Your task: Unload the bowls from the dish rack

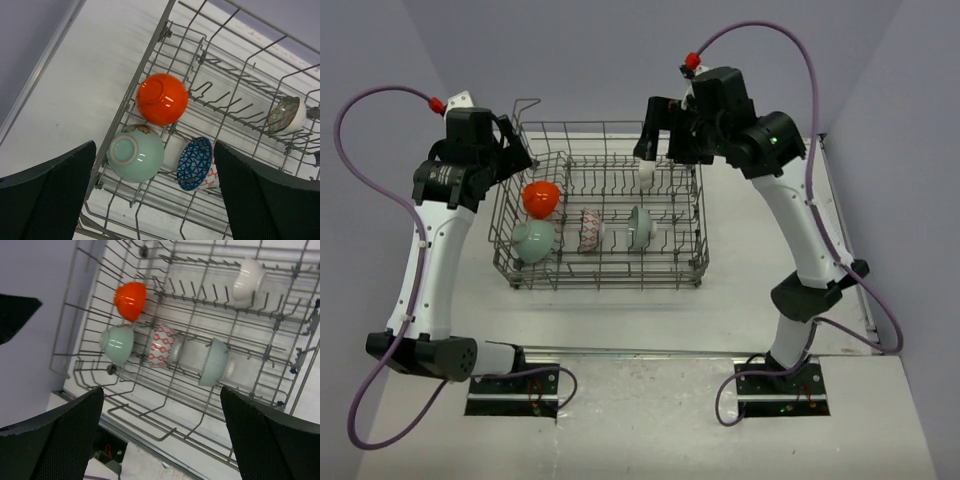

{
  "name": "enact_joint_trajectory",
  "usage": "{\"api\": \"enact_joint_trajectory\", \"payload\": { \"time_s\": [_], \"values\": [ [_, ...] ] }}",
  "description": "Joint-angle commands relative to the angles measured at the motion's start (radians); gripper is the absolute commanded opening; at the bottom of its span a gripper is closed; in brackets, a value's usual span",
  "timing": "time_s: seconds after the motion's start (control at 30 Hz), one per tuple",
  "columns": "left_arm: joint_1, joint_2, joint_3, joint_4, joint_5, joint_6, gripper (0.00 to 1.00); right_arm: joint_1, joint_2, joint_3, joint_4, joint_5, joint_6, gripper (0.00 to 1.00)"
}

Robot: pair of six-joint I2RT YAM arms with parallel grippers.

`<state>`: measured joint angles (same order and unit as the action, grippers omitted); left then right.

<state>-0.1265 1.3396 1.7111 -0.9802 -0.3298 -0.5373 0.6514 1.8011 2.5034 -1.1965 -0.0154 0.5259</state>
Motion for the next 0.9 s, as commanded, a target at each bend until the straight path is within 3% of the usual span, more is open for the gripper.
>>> {"api": "enact_joint_trajectory", "payload": {
  "time_s": [0.0,0.13,0.27,0.3,0.33,0.4,0.6,0.87],
  "values": [
    [-0.001,0.009,0.032,-0.066,-0.026,-0.029,1.00,0.010,0.070,0.006,-0.097,0.130,0.103,0.99],
    [-0.002,-0.014,-0.019,-0.037,-0.018,-0.027,1.00,0.060,0.115,-0.100,-0.054,0.312,0.121,0.99],
    [-0.002,-0.040,-0.070,0.027,0.030,0.006,1.00,0.083,0.170,-0.136,-0.014,0.334,0.138,0.93],
    [-0.002,-0.042,-0.082,0.035,0.043,0.011,1.00,0.097,0.181,-0.155,-0.006,0.339,0.141,0.89],
    [-0.004,-0.039,-0.087,0.041,0.061,0.016,1.00,0.105,0.191,-0.166,0.000,0.345,0.144,0.69],
    [-0.002,-0.039,-0.093,0.069,0.110,0.022,1.00,0.123,0.219,-0.184,0.012,0.367,0.164,0.56],
    [-0.002,-0.034,-0.079,0.118,0.182,0.023,1.00,0.143,0.253,-0.299,0.051,0.404,0.197,0.57],
    [-0.002,-0.042,-0.108,0.166,0.238,0.019,1.00,0.151,0.366,-0.273,0.018,0.430,0.201,0.57]
  ]
}}
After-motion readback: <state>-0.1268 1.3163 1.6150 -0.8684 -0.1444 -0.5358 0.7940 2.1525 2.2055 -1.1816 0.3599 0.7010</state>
